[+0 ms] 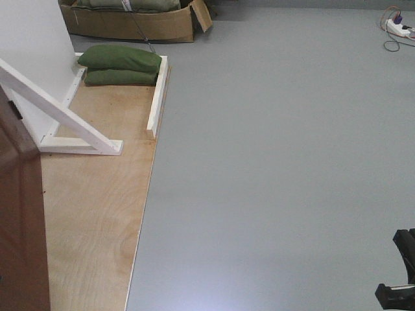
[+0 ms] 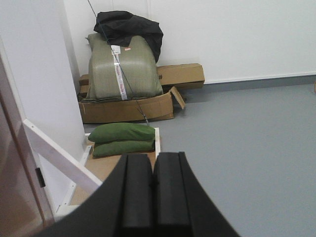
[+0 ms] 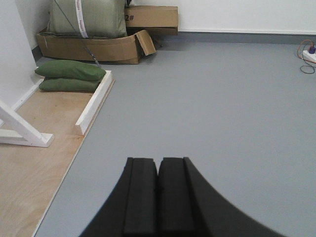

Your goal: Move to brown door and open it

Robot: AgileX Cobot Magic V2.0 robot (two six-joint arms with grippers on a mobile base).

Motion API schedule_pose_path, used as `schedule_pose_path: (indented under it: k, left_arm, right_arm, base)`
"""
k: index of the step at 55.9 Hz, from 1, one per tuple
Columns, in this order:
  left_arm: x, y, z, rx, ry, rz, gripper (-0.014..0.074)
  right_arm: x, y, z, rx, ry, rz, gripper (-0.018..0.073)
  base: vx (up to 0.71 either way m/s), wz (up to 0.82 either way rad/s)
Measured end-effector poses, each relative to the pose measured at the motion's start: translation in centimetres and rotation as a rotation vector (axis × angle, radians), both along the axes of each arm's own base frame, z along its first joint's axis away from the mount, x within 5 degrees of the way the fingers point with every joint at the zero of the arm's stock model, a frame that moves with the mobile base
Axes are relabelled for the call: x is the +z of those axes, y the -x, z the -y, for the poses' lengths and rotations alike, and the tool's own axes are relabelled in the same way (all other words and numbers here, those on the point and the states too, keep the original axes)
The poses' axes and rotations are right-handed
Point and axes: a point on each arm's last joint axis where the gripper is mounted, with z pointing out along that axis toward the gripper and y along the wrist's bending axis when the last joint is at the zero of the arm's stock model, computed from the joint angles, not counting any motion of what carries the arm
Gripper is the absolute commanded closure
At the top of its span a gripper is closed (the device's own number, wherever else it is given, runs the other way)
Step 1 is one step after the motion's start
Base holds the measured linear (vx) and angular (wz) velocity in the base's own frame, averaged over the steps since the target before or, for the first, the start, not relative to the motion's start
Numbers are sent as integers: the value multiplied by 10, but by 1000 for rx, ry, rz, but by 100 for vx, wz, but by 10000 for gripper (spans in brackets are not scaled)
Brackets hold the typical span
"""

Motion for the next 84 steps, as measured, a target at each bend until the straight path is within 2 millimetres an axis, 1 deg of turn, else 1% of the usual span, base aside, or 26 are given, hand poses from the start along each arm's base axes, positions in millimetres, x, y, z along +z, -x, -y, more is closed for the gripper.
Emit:
schedule_pose_path:
  k: [25, 79, 81, 84]
  left_arm:
    - [0, 0, 0, 0, 0, 0, 600]
    - [0, 0, 0, 1, 0, 0, 600]
    - [2, 0, 0, 3, 0, 7, 600]
    - [11, 0, 0, 5, 2, 41, 600]
  right_arm:
    - [0, 0, 0, 0, 0, 0, 559]
    - [0, 0, 0, 0, 0, 0, 559]
    - [0, 0, 0, 0, 0, 0, 559]
    - [0, 0, 0, 0, 0, 0, 559]
  base:
    - [19, 0]
    - [0, 0]
    - [0, 0]
    - [0, 0]
